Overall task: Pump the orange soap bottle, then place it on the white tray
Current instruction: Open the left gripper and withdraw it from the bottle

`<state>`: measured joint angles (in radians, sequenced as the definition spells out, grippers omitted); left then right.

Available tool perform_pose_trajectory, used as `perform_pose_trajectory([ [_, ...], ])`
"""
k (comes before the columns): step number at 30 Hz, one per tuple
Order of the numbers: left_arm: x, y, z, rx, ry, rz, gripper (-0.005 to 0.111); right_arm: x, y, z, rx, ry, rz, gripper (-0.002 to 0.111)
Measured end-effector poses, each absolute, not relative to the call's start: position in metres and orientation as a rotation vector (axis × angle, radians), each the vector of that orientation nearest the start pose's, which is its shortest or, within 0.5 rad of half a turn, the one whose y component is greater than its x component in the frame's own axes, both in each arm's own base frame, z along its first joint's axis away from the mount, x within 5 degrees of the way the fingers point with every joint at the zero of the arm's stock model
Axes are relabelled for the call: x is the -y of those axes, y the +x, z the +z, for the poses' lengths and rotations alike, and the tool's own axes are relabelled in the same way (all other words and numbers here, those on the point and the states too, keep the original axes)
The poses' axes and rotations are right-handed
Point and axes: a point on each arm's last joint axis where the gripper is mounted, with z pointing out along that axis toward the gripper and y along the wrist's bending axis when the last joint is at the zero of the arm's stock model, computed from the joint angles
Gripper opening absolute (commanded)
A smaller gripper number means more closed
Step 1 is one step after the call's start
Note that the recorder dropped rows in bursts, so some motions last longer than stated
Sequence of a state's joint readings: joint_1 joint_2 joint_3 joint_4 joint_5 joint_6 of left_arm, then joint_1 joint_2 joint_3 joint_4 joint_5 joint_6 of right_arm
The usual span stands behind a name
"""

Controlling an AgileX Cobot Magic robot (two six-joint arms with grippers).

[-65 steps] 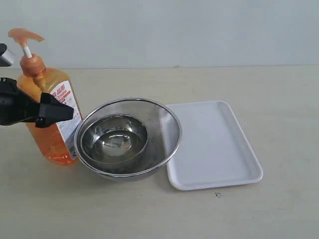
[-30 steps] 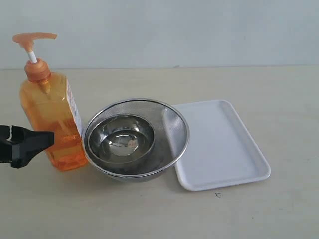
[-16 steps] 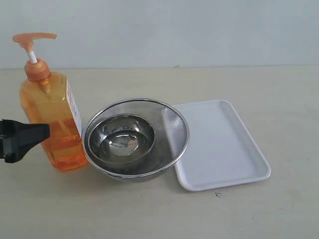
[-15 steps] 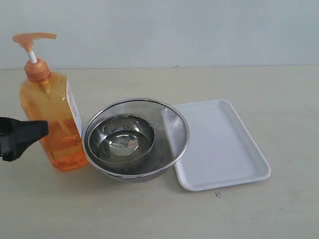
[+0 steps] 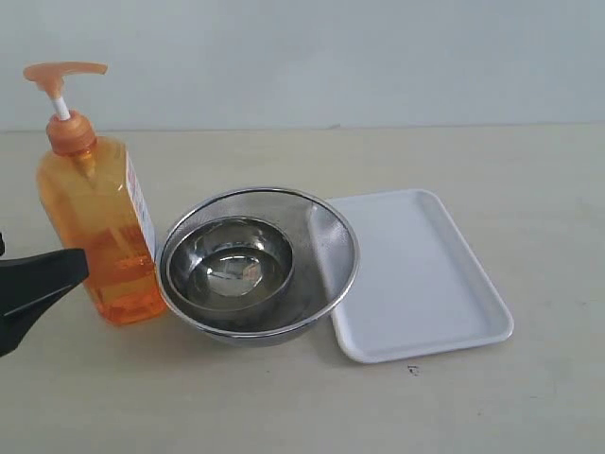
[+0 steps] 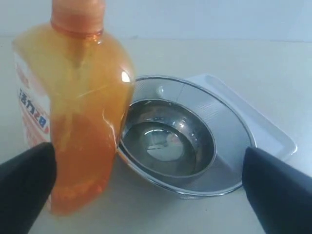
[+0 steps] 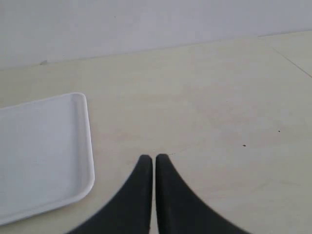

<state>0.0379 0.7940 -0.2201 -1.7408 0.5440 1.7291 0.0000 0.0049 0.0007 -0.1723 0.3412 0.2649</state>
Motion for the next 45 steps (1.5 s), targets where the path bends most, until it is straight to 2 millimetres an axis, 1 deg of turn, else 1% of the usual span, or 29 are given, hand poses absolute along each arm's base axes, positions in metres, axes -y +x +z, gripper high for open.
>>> perform_pose_trajectory([
  [6,0.042,0.135,0.224,-1.912,0.281,-0.528,0.096,0.005,0.054,0.182,-1.82,0.134,0.02,0.0],
  [8,0.045,0.134,0.226,-1.9,0.295,-0.575,0.096,0.005,0.054,0.182,-1.82,0.134,0.02,0.0],
  [11,0.05,0.13,0.241,-1.811,0.373,-0.58,0.096,0.005,0.054,0.182,-1.82,0.134,0.02,0.0],
  [13,0.055,0.124,0.257,-1.711,0.482,-0.534,0.096,0.005,0.054,0.182,-1.82,0.134,0.02,0.0],
  [14,0.055,0.122,0.262,-1.688,0.493,-0.511,0.096,0.005,0.054,0.182,-1.82,0.134,0.02,0.0],
  [16,0.052,0.119,0.268,-1.664,0.46,-0.461,0.096,0.005,0.054,0.182,-1.82,0.134,0.02,0.0],
  [20,0.033,0.11,0.278,-1.639,0.229,-0.342,0.096,0.005,0.054,0.182,-1.82,0.134,0.02,0.0],
  [22,0.026,0.102,0.281,-1.602,0.162,-0.295,0.096,0.005,0.054,0.182,-1.82,0.134,0.02,0.0],
  [26,0.019,0.09,0.278,-1.55,0.102,-0.224,0.096,0.005,0.054,0.182,-1.82,0.134,0.02,0.0],
  [32,0.012,0.078,0.27,-1.509,0.039,-0.148,0.096,0.005,0.054,0.182,-1.82,0.134,0.02,0.0],
  [36,0.009,0.077,0.27,-1.505,0.01,-0.118,0.096,0.005,0.054,0.182,-1.82,0.134,0.02,0.0],
  [45,0.009,0.077,0.269,-1.506,0.014,-0.122,0.096,0.005,0.054,0.182,-1.82,0.134,0.02,0.0],
])
